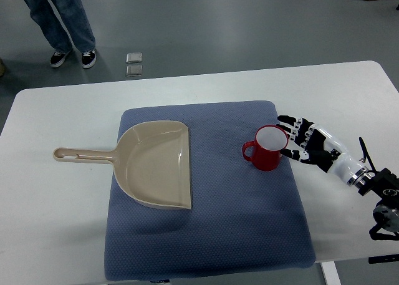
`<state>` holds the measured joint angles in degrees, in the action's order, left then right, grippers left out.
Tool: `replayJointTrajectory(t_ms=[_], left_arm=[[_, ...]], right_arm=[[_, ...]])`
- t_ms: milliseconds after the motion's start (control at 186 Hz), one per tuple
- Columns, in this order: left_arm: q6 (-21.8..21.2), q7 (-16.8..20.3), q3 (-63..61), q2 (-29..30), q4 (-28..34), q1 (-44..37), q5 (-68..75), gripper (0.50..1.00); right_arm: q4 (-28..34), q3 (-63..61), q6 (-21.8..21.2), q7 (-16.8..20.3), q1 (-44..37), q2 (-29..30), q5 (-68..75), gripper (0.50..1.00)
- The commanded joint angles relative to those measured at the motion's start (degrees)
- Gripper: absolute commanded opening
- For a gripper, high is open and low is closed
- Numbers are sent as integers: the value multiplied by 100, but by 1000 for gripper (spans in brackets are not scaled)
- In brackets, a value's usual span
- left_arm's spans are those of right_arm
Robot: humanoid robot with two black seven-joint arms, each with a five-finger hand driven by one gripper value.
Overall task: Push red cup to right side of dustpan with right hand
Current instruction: 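Place the right hand's fingers against the red mug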
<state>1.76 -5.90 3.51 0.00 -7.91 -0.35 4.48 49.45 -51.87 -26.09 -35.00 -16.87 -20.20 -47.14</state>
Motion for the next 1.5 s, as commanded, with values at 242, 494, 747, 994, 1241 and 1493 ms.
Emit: replayJointTrajectory(t_ms=[242,494,747,994,1241,1493], left_arm=[[0,1,0,0,0,0,0,1000],[0,1,0,0,0,0,0,1000],[0,1,0,0,0,0,0,1000],[0,1,0,0,0,0,0,1000],[0,1,0,0,0,0,0,1000],[0,1,0,0,0,0,0,1000]], right_arm=[[30,28,16,0,-9,7,-129,921],[39,36,43,0,-18,95,-278,921],[39,54,157,0,-53,209,-287,921],[39,54,236,0,-53,280,-410,921],[39,63,254,0,-53,350,-472,919],[21,63,254,0,-62,429,-489,879]])
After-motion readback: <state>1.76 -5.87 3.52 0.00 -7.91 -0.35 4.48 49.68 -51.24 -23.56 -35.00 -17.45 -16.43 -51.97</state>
